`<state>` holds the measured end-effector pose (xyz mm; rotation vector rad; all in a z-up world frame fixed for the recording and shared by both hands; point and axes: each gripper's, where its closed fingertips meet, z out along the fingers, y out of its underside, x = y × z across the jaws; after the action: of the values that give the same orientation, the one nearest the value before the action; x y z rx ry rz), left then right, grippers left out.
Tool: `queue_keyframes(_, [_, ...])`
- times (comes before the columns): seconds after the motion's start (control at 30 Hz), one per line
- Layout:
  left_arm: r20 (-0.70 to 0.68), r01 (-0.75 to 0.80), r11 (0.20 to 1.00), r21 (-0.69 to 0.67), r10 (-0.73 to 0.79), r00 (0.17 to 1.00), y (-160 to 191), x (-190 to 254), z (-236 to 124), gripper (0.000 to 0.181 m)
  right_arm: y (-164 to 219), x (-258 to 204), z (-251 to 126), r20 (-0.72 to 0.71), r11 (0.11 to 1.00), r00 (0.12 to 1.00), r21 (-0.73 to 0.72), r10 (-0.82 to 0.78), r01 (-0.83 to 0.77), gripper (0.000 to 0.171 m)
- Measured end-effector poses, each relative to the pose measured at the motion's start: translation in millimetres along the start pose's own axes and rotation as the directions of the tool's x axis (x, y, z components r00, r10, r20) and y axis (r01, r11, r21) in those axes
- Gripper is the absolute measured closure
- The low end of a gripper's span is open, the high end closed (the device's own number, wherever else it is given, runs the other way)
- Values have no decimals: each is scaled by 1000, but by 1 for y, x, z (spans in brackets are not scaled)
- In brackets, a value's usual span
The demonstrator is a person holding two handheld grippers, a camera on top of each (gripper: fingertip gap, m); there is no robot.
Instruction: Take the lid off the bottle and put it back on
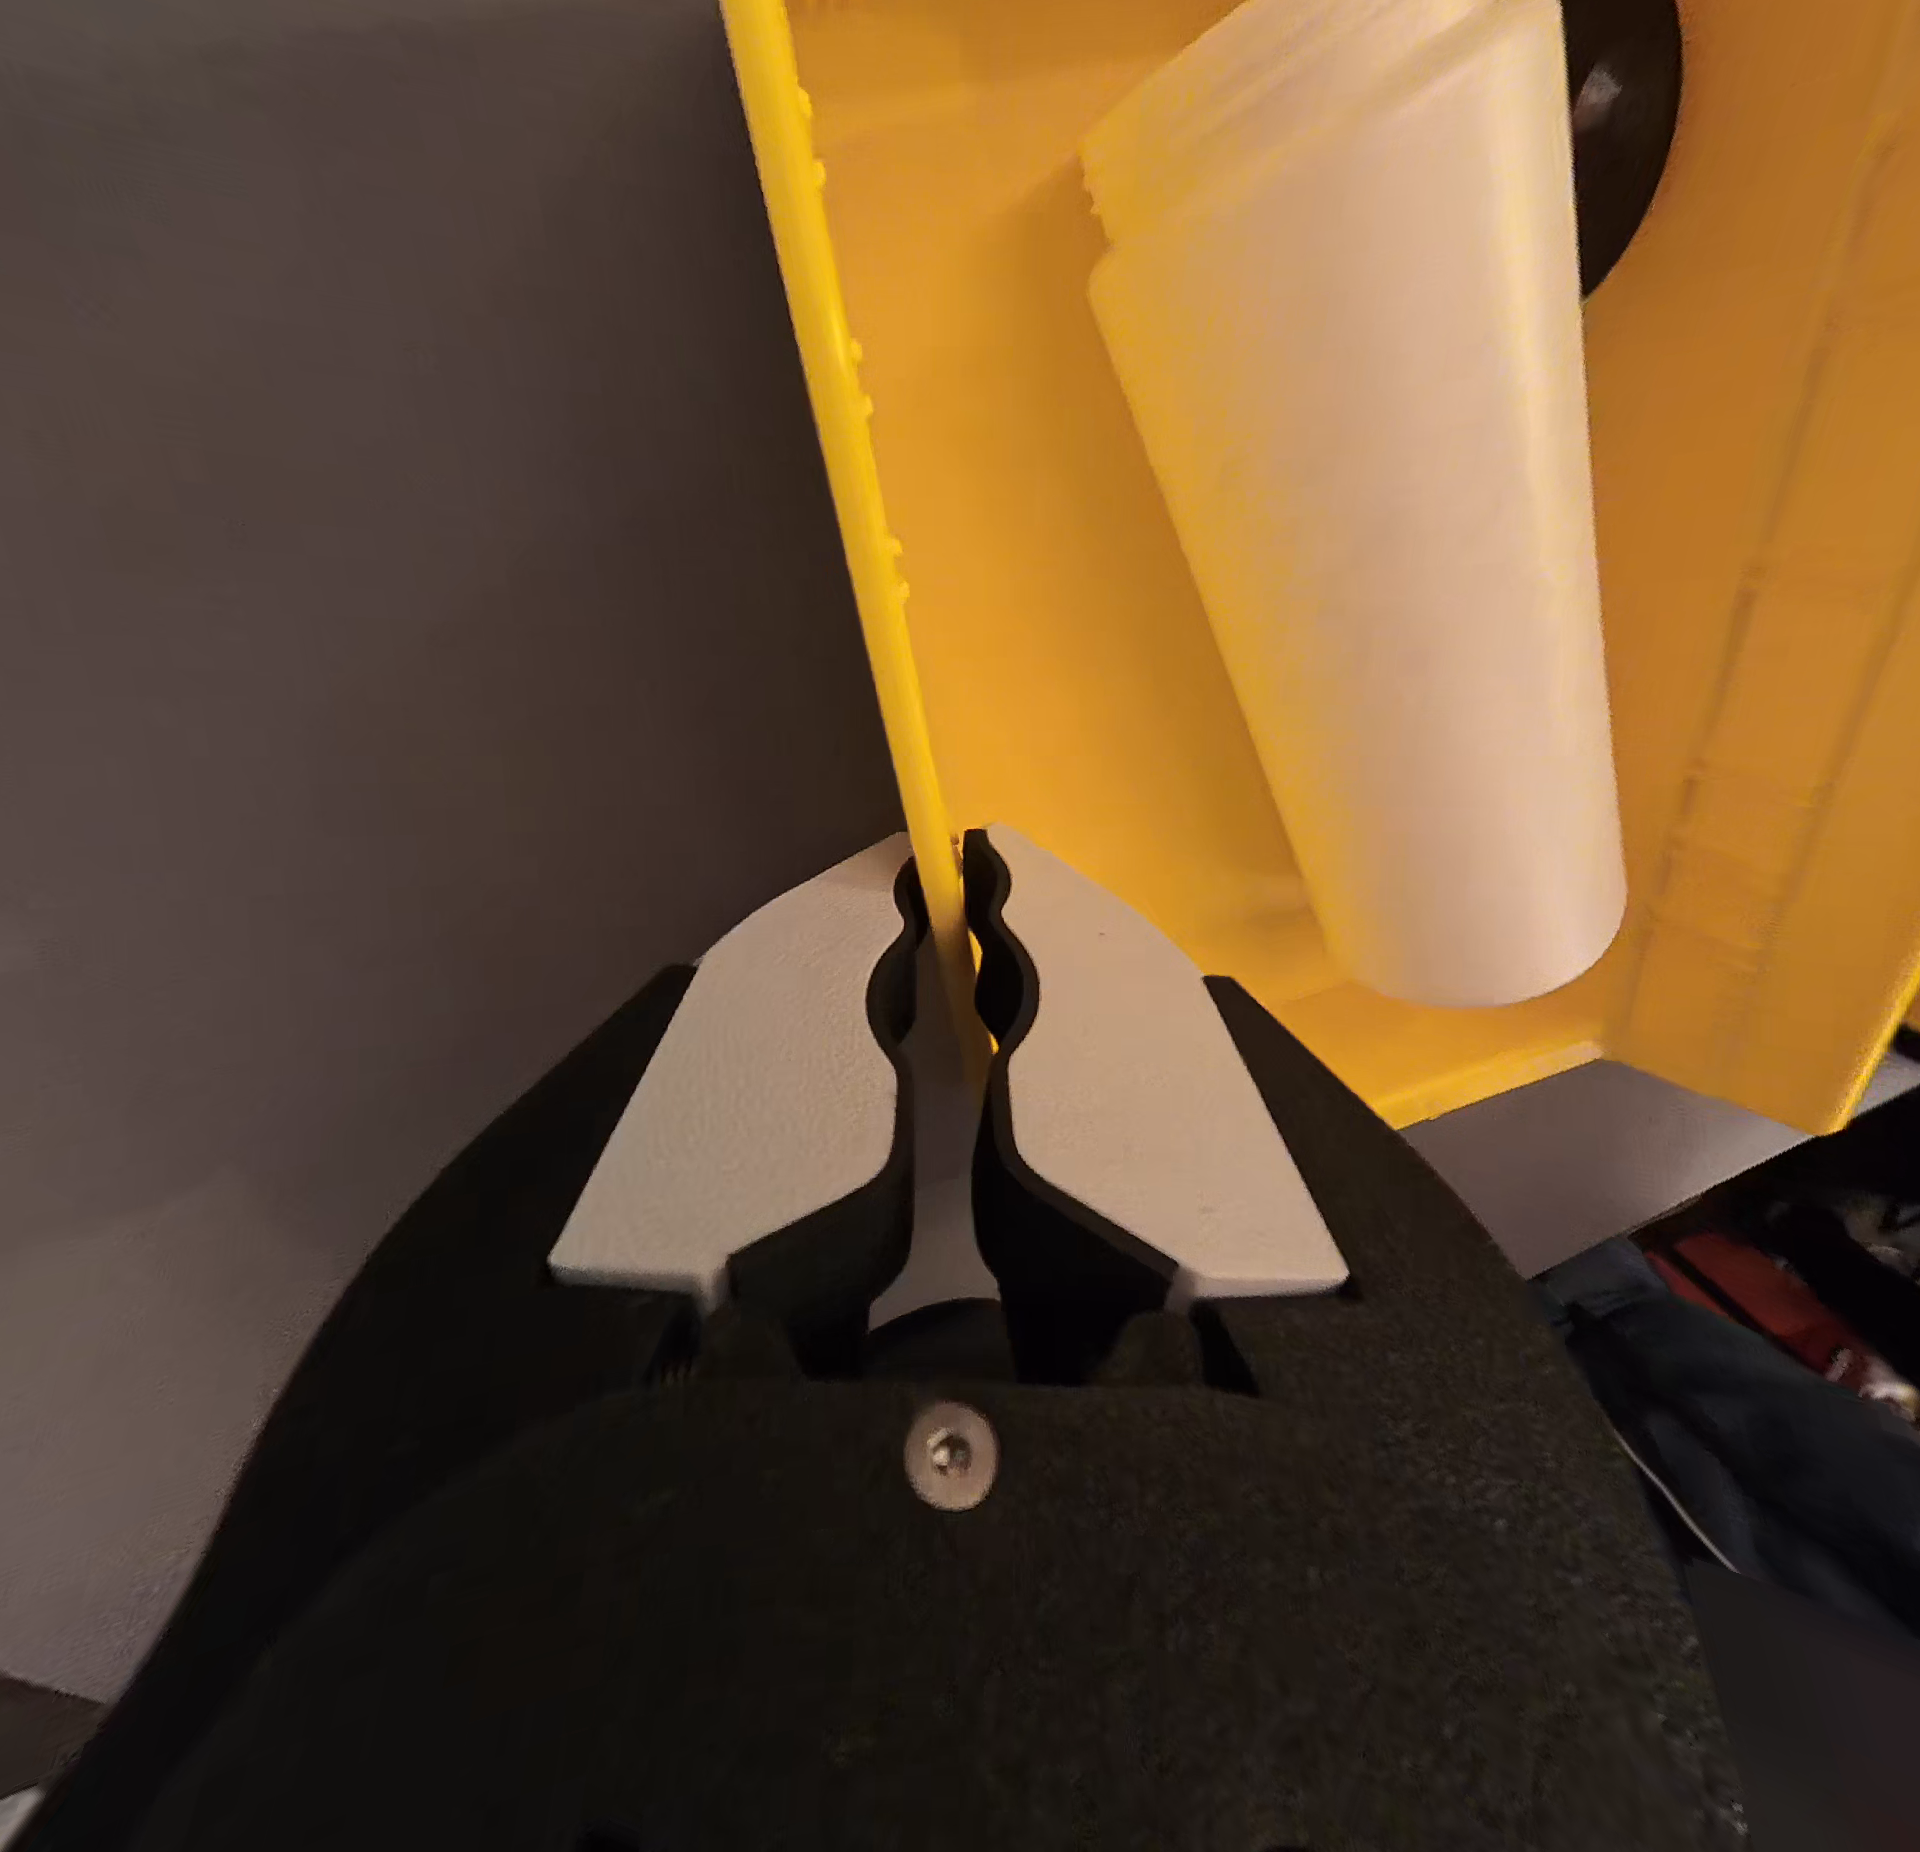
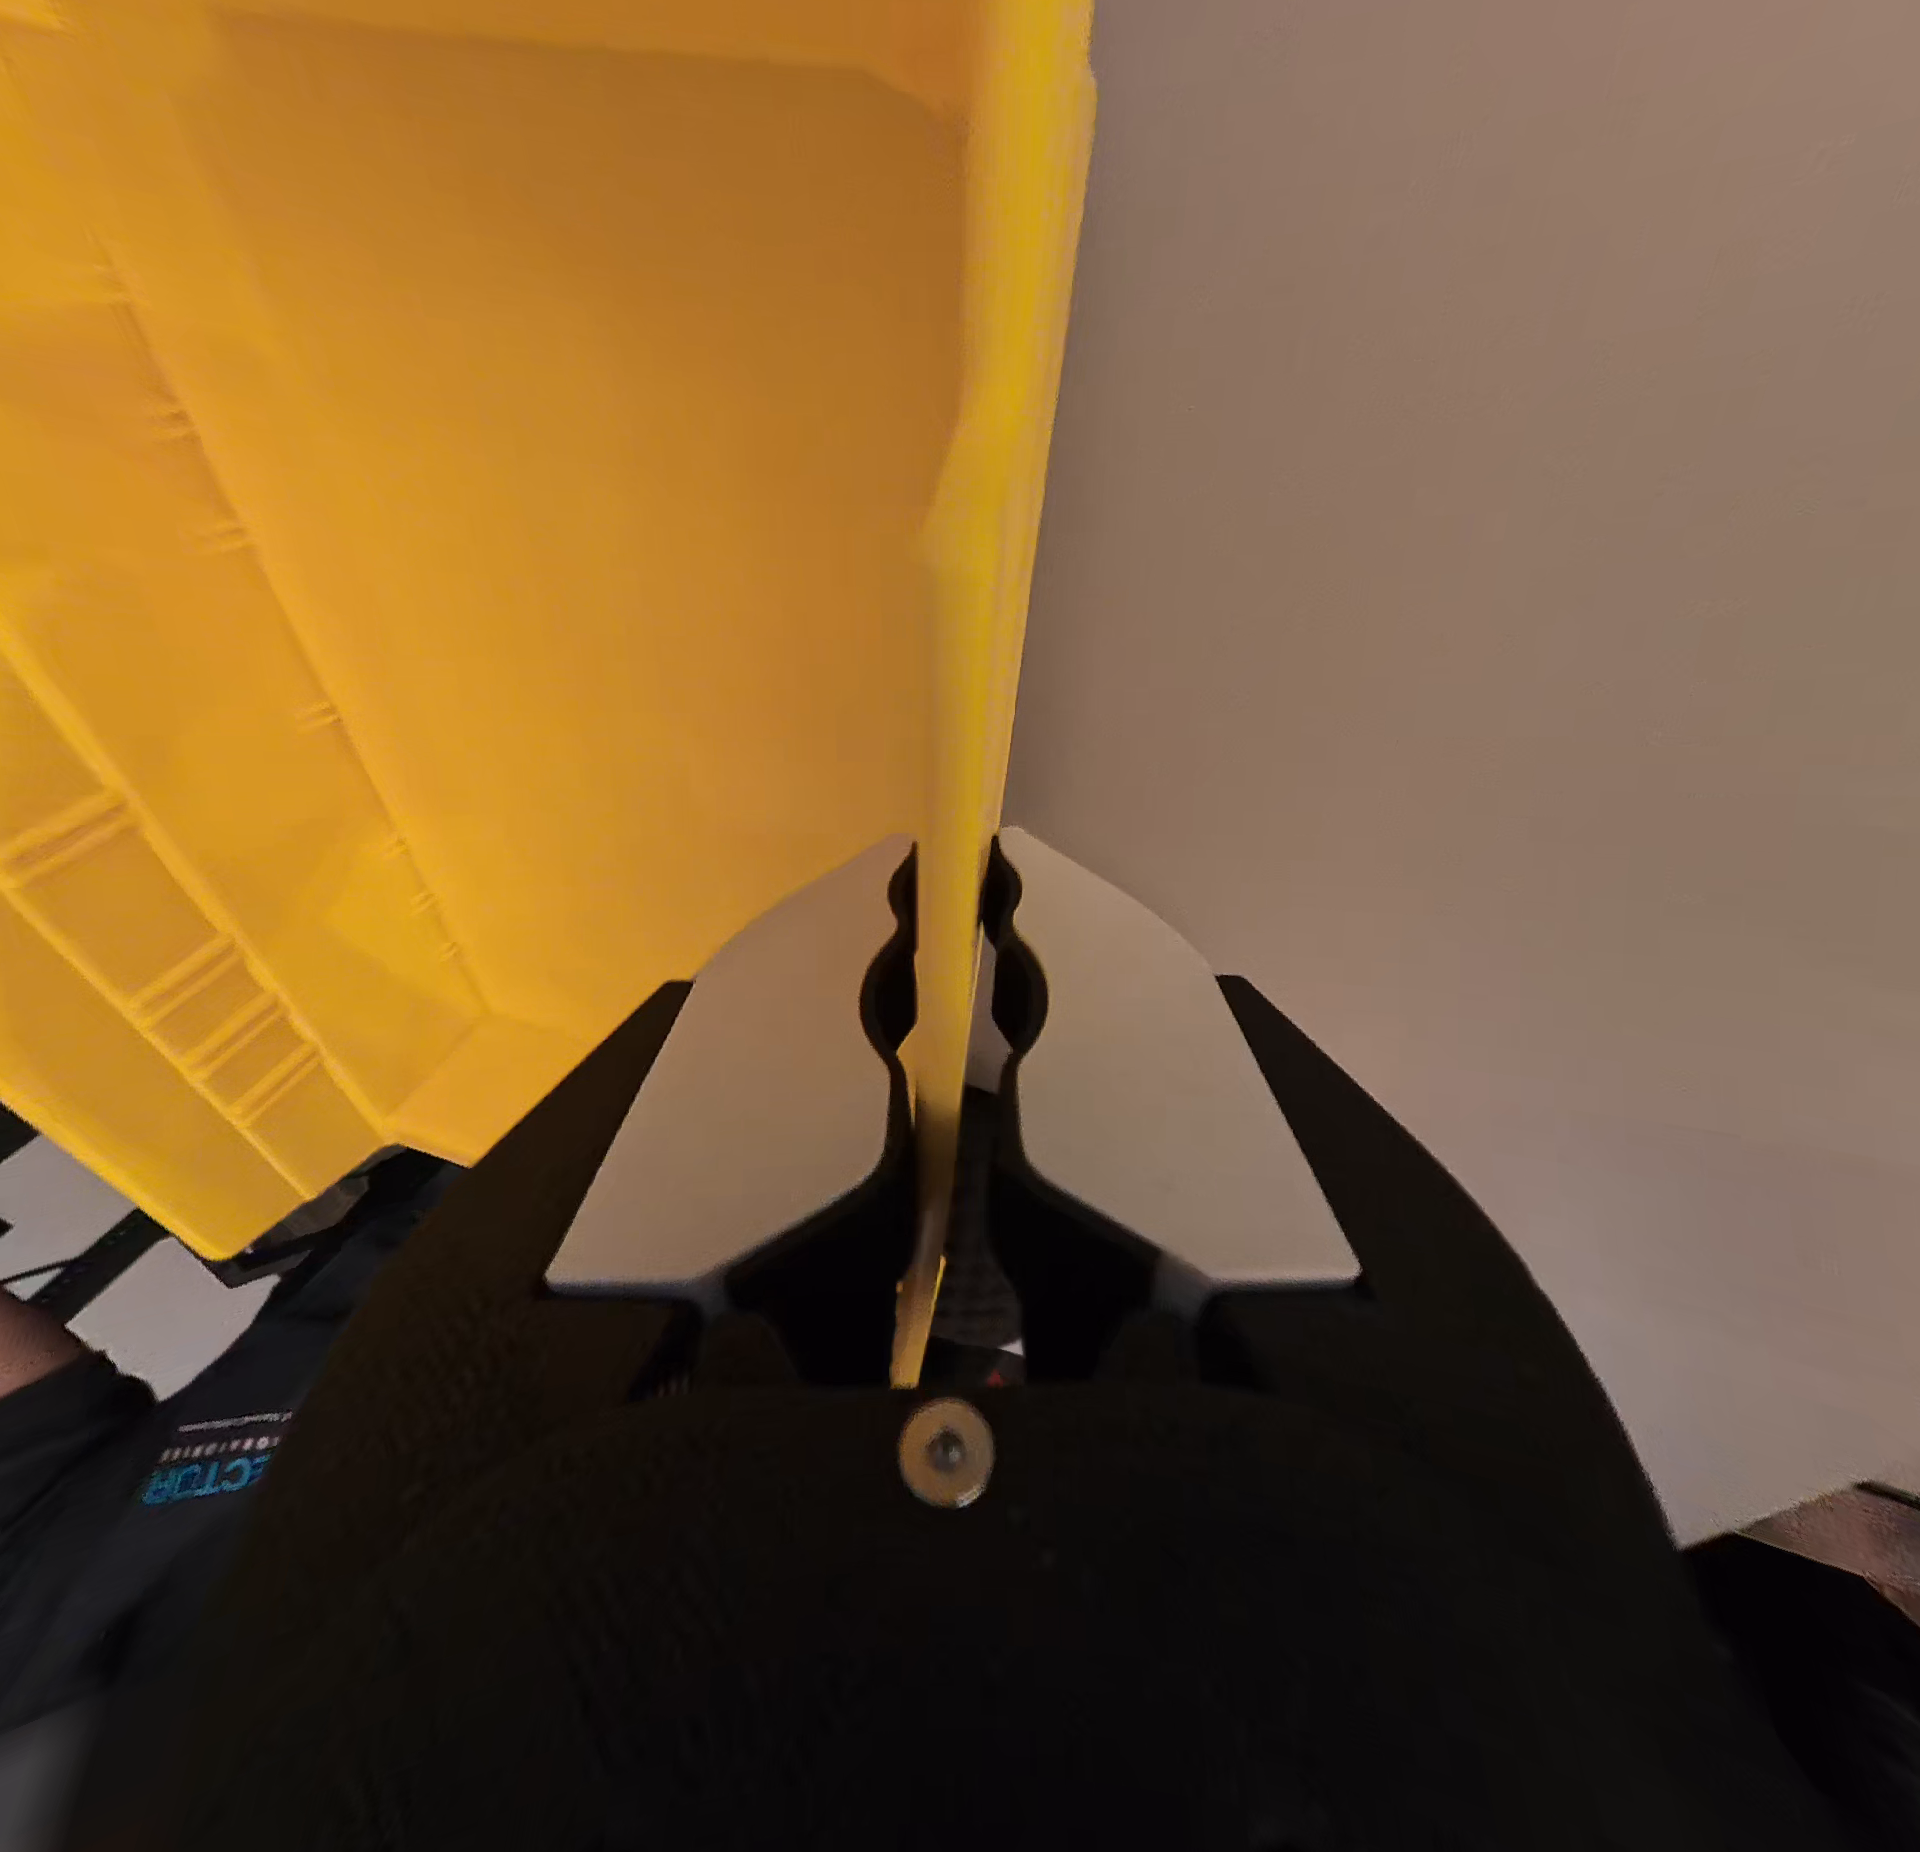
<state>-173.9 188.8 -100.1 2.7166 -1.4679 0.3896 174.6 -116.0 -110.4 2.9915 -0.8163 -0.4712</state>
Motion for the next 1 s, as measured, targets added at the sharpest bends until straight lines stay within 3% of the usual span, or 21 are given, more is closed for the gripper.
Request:
queue_keyframes(0.17, [10, 59, 997, 45, -59, 998, 17, -42, -12, 176, -15, -36, 19, -20, 998, 999, -38, -43, 42, 157])
queue_keyframes(0.3, [12, 84, 994, 65, -85, 996, 31, -66, -20, 176, -20, -38, 27, -46, 996, 997, -60, -62, 59, 158])
queue_keyframes(0.73, [12, 155, 982, 104, -157, 988, 70, -132, -40, 176, -10, 64, 15, -87, 998, 995, -34, 42, -45, 165])
queue_keyframes(1.0, [19, 196, 973, 120, -200, 980, 82, -153, -47, 176, -14, 92, 7, -117, 1000, 993, -1, -14, 14, 164])
